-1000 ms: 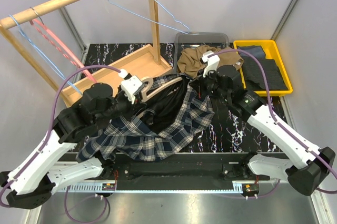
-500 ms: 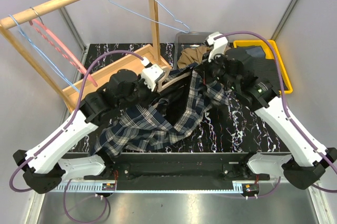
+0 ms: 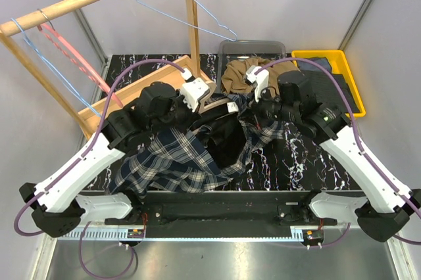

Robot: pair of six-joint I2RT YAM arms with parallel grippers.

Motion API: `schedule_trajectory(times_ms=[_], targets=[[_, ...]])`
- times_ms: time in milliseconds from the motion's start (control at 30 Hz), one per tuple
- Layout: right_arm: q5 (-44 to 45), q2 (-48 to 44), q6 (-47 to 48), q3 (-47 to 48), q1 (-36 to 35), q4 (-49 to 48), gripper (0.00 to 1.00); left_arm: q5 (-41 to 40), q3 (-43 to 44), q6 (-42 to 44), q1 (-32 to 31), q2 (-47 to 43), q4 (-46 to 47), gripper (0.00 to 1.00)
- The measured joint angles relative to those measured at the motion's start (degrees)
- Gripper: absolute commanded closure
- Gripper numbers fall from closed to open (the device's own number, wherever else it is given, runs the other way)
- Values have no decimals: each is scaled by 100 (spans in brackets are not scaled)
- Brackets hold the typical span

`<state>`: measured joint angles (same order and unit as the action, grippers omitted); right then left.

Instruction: Place the skirt on the hanger

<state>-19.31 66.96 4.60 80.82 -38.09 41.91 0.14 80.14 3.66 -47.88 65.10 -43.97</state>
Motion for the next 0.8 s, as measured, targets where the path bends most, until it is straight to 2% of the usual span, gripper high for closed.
schedule_trajectory(times_ms=[67,167,200,300,333,433,600,800], targets=[[-74,-59,149,-7,0,188,97,33,17,46,-13,-13,-22,100],[26,-70,236,-7,0,367,67,74,24,103,-20,-81,-52,100],[15,-74,293,-7,-2,444,42,74,24,107,-17,-120,-55,100],[-114,-210,455,-7,-22,629,18,55,-4,129,-4,-326,-48,100],[-162,-310,514,-4,-28,673,14,66,-17,149,2,-448,-55,100],[-289,-752,702,7,-39,656,7,175,-114,245,20,-813,-46,100],[-800,-1349,1176,236,-44,319,6,782,-251,461,31,-1307,-90,100],[-1838,-931,1725,796,-57,188,5,1672,-275,695,31,-1349,-271,100]])
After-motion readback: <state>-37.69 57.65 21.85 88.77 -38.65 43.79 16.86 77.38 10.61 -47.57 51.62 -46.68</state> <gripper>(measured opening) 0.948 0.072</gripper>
